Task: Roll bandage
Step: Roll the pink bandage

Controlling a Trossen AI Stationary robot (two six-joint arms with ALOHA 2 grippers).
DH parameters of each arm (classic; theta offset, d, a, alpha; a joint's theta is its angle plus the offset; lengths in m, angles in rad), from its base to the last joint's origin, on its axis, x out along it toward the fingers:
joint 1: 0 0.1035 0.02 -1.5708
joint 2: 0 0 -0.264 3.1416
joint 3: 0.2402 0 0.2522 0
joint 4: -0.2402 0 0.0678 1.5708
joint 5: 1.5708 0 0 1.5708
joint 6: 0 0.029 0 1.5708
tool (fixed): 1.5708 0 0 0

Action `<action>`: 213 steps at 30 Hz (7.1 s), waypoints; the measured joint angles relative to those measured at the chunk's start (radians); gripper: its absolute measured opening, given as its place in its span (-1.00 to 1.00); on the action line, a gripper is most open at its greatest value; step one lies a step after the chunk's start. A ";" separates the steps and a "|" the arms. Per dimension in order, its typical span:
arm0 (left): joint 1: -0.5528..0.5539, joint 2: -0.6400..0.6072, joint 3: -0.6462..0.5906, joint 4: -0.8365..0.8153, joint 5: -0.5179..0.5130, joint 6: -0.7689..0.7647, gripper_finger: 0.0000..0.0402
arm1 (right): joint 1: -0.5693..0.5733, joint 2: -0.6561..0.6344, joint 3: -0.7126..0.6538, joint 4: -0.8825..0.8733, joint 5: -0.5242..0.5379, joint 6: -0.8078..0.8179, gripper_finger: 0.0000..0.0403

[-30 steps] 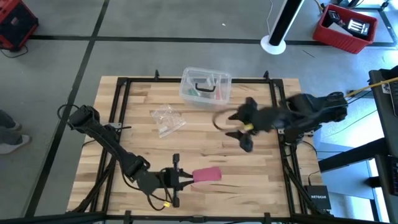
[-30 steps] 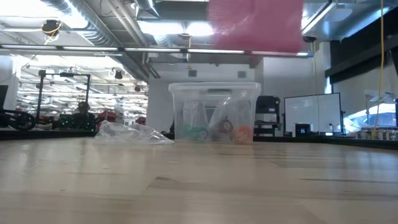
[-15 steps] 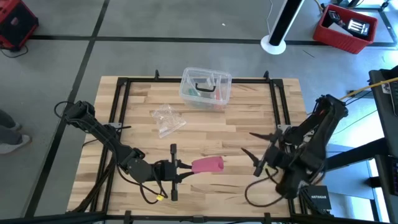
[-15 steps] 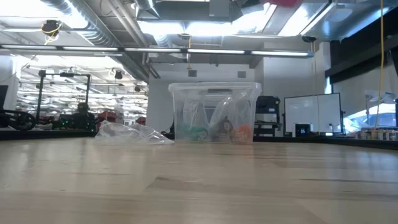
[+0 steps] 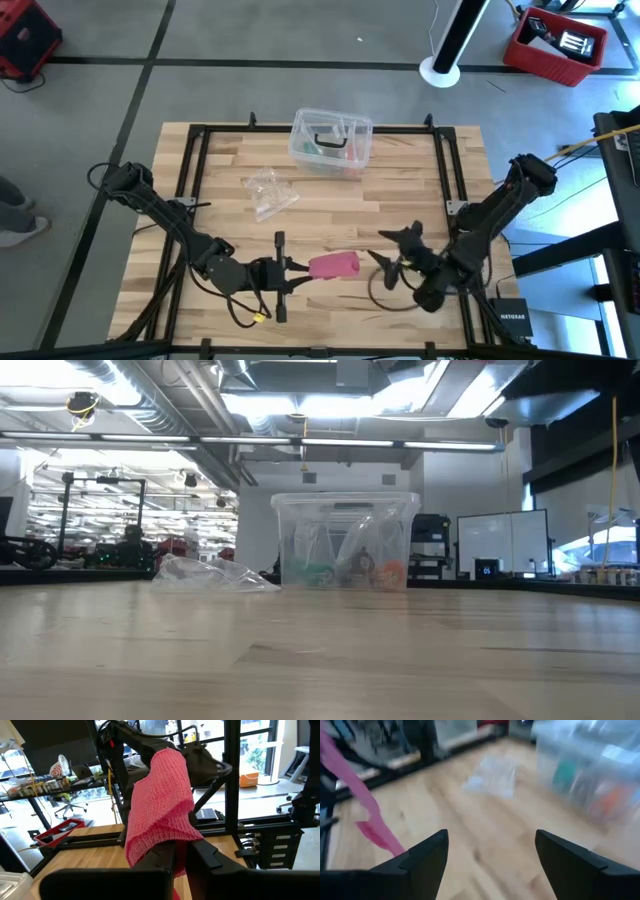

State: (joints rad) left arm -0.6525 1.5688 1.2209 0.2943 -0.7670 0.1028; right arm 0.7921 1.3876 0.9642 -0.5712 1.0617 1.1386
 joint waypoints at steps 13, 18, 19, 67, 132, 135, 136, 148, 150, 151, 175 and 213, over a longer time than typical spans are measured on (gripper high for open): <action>0.000 0.005 0.000 -0.047 0.000 -0.043 -0.91 | -0.061 -0.003 0.001 0.562 -0.312 -0.802 0.48; 0.000 0.011 0.000 -0.050 0.043 -0.017 -0.91 | -0.089 -0.003 0.001 0.581 -0.296 -0.823 0.48; 0.000 0.011 0.000 -0.054 0.048 -0.016 -0.91 | -0.100 -0.003 0.001 0.580 -0.313 -0.823 0.48; -0.101 -0.077 0.000 0.204 0.003 0.272 -0.91 | -0.171 0.057 0.101 0.798 -0.398 -1.274 -0.94; 0.075 -0.074 -0.004 0.181 -0.091 0.502 -0.91 | 0.032 0.217 0.191 0.895 -0.382 -1.352 -0.98; 0.101 -0.074 -0.021 0.179 -0.091 0.534 -0.91 | 0.034 0.234 0.274 0.820 -0.399 -1.353 -0.98; 0.111 -0.074 -0.030 0.179 -0.090 0.542 -0.91 | 0.034 0.244 0.302 0.790 -0.411 -1.354 -0.98; 0.129 -0.074 -0.141 0.127 -0.089 0.527 -0.91 | 0.032 0.295 0.626 0.563 -0.414 -1.516 -0.97; 0.125 -0.064 -0.157 0.129 -0.087 0.527 -0.91 | 0.032 0.295 0.672 0.558 -0.404 -1.570 -0.97; 0.121 -0.057 -0.161 0.130 -0.085 0.526 -0.91 | 0.031 0.295 0.691 0.557 -0.399 -1.594 -0.97; -0.062 0.078 -0.152 0.163 -0.175 0.665 -0.91 | -0.337 0.288 0.777 0.163 -0.461 -1.225 -0.97; -0.066 0.193 -0.125 0.150 -0.059 -0.207 -0.91 | -0.525 0.382 0.776 -0.263 -1.046 -0.505 0.54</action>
State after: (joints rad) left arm -0.7188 1.7618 1.0958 0.4438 -0.8259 -0.1045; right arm 0.2668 1.7691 1.7397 -0.8346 0.0158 0.6340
